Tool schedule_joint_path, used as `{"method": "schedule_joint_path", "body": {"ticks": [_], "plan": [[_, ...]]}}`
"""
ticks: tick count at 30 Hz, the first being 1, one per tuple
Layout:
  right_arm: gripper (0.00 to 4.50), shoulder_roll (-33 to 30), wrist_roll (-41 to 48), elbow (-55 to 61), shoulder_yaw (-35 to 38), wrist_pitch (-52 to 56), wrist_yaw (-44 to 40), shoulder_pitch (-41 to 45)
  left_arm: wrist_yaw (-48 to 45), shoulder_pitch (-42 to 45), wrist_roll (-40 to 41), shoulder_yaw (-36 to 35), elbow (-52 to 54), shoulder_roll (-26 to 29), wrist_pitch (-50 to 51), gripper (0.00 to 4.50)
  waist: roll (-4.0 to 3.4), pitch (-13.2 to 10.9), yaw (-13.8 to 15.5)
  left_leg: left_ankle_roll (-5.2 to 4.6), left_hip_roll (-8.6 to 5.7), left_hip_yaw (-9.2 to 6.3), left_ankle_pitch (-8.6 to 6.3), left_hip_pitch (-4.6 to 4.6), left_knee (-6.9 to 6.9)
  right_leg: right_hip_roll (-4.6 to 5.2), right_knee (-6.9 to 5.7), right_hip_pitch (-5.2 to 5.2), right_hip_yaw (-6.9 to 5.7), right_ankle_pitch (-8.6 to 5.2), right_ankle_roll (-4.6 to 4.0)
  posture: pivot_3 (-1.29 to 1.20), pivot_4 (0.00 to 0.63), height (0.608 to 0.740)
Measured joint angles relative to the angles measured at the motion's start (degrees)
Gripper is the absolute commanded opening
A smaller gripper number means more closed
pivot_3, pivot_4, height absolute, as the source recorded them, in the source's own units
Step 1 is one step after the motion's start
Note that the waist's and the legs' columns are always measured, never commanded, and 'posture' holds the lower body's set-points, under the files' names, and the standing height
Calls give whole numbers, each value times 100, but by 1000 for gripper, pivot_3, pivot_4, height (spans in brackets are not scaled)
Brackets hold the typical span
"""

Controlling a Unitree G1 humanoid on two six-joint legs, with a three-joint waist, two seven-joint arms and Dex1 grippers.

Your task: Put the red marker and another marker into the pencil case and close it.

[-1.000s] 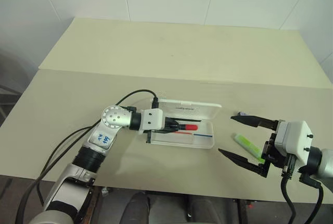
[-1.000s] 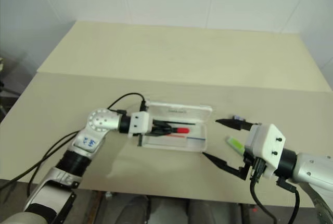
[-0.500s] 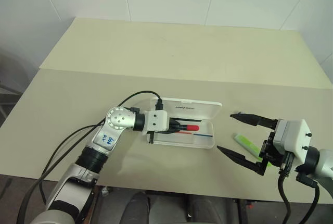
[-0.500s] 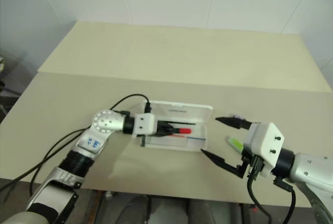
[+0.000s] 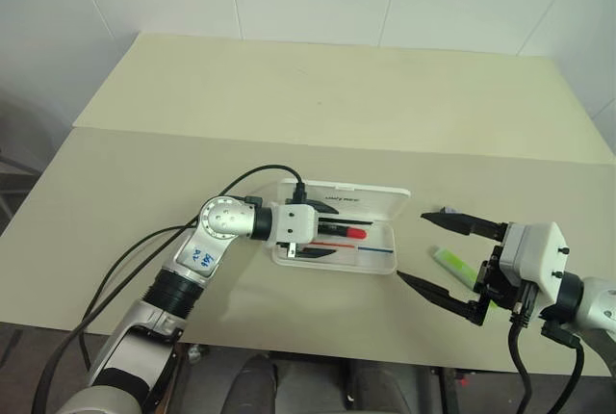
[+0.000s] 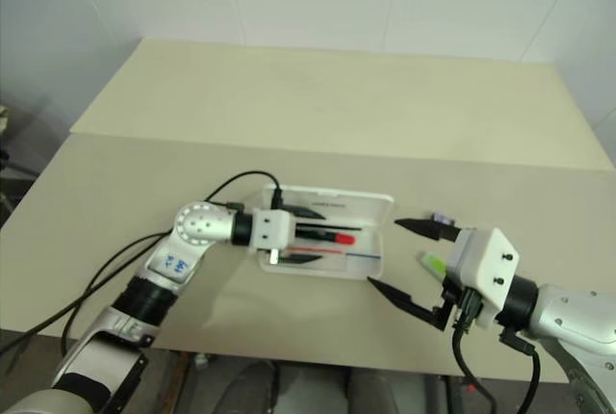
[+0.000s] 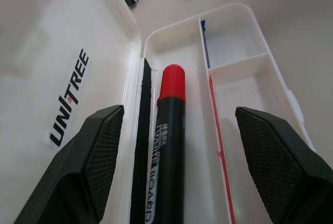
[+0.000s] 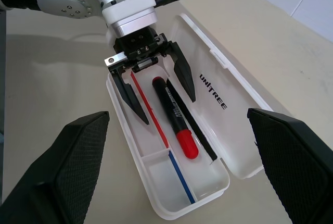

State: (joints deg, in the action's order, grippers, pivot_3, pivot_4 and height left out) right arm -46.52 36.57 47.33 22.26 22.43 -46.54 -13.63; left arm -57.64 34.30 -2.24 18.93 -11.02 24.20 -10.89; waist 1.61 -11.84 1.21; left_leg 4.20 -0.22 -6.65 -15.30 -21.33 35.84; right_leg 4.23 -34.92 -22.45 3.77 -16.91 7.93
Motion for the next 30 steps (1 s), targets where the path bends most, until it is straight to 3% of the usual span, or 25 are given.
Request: {"method": "schedule_joint_path", "body": {"ticks": [11, 22, 30], "plan": [[4500, 84, 911, 179, -37, 290, 429, 311, -124, -291, 281, -172, 190, 255, 150, 3686, 0, 0, 1, 0, 0, -1, 0, 0, 0, 0, 0, 0, 2, -1, -1, 0, 150, 740], [4500, 183, -2, -66, -185, -178, 91, -485, -804, -567, 1123, -334, 868, 541, 490, 3686, 0, 0, -18, 0, 1, 1, 0, 1, -2, -1, 0, 0, 3, -14, -26, 0, 150, 740], [4500, 424, -242, -429, -173, -365, 55, -722, -1109, -830, 2457, -1194, 2064, 1199, 1648, 3686, -2, -1, -108, 0, 2, 0, 0, 2, 3, 0, -2, 3, 4, -24, -44, 0, 150, 740]]}}
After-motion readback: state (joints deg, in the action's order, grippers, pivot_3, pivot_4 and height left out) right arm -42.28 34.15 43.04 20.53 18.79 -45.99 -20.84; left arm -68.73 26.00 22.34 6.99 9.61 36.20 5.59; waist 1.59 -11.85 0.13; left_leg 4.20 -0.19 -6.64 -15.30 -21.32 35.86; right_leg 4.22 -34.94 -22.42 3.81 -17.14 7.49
